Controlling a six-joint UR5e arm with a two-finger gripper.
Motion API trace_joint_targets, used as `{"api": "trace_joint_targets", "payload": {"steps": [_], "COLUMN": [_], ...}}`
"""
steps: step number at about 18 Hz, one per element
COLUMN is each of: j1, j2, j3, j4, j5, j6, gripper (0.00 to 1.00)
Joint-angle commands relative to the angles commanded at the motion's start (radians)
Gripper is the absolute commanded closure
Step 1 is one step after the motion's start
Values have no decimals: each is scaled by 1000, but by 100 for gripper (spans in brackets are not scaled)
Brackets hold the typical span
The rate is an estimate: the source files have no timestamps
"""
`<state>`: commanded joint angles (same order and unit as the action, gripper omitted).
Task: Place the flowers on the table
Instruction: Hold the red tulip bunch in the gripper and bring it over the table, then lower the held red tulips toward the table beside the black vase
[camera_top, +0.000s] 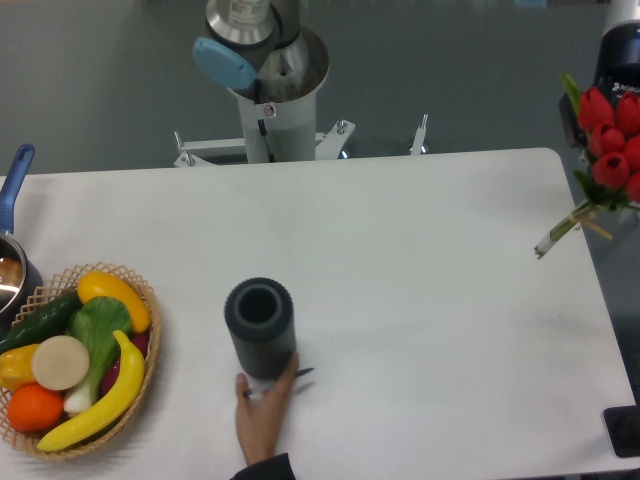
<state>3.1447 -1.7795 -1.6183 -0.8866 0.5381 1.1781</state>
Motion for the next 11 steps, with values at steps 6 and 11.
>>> {"api": "trace_joint_targets", "payload": {"steps": [6, 11], "j1": [-112, -218], "j2": [17, 6], "j3": [-2, -3], "j4": [-3, -8], "j5": [383, 620], "j6": [0, 0], "gripper": [54, 53]}}
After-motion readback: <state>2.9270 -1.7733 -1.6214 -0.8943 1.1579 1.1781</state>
